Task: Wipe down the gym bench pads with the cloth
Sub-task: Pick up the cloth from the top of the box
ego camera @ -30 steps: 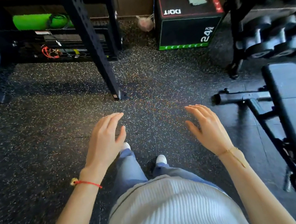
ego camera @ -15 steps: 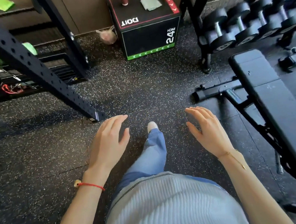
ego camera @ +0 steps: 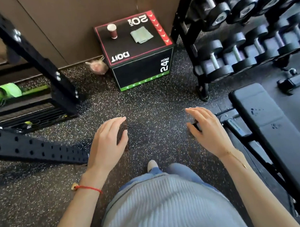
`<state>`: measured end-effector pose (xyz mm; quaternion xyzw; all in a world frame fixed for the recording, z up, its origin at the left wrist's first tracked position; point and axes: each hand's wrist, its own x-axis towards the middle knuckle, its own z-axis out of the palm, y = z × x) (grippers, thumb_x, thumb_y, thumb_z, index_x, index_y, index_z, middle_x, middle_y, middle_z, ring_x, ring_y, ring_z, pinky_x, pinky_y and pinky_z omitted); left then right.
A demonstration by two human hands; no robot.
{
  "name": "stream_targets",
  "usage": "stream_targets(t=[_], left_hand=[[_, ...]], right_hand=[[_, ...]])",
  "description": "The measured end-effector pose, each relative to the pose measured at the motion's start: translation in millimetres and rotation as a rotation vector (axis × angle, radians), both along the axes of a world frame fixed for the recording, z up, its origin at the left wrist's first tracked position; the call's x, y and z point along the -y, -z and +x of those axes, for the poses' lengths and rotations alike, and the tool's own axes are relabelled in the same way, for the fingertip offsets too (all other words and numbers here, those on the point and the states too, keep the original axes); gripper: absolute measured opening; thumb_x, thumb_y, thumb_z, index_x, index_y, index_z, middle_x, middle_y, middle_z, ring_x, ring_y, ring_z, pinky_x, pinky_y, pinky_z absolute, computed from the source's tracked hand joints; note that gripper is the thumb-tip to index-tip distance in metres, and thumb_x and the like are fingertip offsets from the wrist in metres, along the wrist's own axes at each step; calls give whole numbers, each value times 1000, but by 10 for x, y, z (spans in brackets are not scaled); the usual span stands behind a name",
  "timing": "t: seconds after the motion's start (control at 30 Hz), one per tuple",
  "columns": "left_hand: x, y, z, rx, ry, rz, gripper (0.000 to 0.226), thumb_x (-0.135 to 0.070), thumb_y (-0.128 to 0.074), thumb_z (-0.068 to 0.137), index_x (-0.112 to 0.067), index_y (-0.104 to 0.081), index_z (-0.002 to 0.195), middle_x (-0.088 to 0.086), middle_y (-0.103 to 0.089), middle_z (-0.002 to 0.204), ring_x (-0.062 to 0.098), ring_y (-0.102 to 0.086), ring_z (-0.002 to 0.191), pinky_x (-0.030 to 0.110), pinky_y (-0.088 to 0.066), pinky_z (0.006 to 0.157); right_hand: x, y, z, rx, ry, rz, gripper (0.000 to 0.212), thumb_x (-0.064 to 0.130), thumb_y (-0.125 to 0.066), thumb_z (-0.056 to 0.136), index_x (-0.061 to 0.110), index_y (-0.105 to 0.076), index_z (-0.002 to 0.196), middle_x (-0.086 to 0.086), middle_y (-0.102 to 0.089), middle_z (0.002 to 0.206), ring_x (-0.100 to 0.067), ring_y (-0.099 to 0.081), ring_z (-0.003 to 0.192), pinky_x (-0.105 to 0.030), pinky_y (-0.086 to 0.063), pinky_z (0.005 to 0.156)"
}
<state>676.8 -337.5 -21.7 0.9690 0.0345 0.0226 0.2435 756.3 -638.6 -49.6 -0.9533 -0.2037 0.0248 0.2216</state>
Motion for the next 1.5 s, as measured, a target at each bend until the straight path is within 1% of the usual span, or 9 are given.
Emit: stream_targets(t=[0.07,0.23,0.47,0.6,0.7,0.87,1.27,1.37,1.5], left_hand=[[-43,-5,343,-6,5,4,39,-19,-56,96,-13,-55,134,3,-58,134,16,-50,127,34,-36,112],[-94,46,1161,-53,-2,9,39,-22,-54,97,-17,-53,136,-2,-56,136,12,-47,128,25,-29,110],[31,214,2498,-81,-86,9,38,-22,-55,96,-17,-56,134,-1,-56,136,15,-50,126,26,-34,106],[159,237,3387,-53,-130,-3,37,-24,-55,94,-19,-57,131,-1,-60,131,17,-55,122,38,-45,105],[255,207,4021,-30,-160,-11,36,-18,-59,92,-15,-59,128,2,-63,128,19,-57,119,31,-40,105],[272,183,4832,-39,-194,-23,36,-19,-59,93,-15,-59,128,1,-62,128,17,-56,120,32,-40,106],[-409,464,6584,-105,-187,-9,35,-19,-56,95,-14,-58,129,0,-61,128,16,-55,120,23,-32,104],[-626,517,7021,-99,-186,-19,32,-15,-59,93,-13,-61,125,1,-63,125,18,-57,117,28,-37,106],[-915,667,7563,-79,-203,-2,33,-14,-59,92,-12,-62,125,1,-63,123,16,-56,115,15,-27,103]], right_hand=[[-19,5,324,-8,13,13,43,27,-56,97,11,-52,137,-1,-57,135,-19,-46,130,-38,-38,110],[-47,75,1173,-19,27,38,43,25,-58,96,11,-52,136,-2,-57,135,-20,-46,130,-41,-40,109],[36,201,2719,-23,-35,20,42,26,-58,96,13,-53,135,-1,-58,134,-20,-47,129,-37,-37,110],[135,128,3742,-25,-97,-19,40,24,-59,95,11,-56,133,-3,-59,132,-22,-48,127,-34,-35,109],[165,70,4441,-34,-160,-54,40,25,-58,96,12,-55,133,-2,-59,132,-21,-48,127,-34,-36,110],[93,107,5371,-65,-212,-75,40,25,-59,95,12,-56,133,-1,-59,131,-21,-48,127,-35,-36,110],[-741,593,7111,-168,-246,-82,38,25,-58,96,13,-56,133,-2,-60,130,-21,-49,126,-37,-40,106],[-1021,710,7531,-211,-241,-84,40,25,-56,97,14,-54,135,-3,-57,135,-22,-46,130,-38,-38,108],[-1407,914,8104,-221,-251,-76,40,23,-57,96,12,-55,134,-4,-57,134,-22,-46,129,-36,-37,107]])
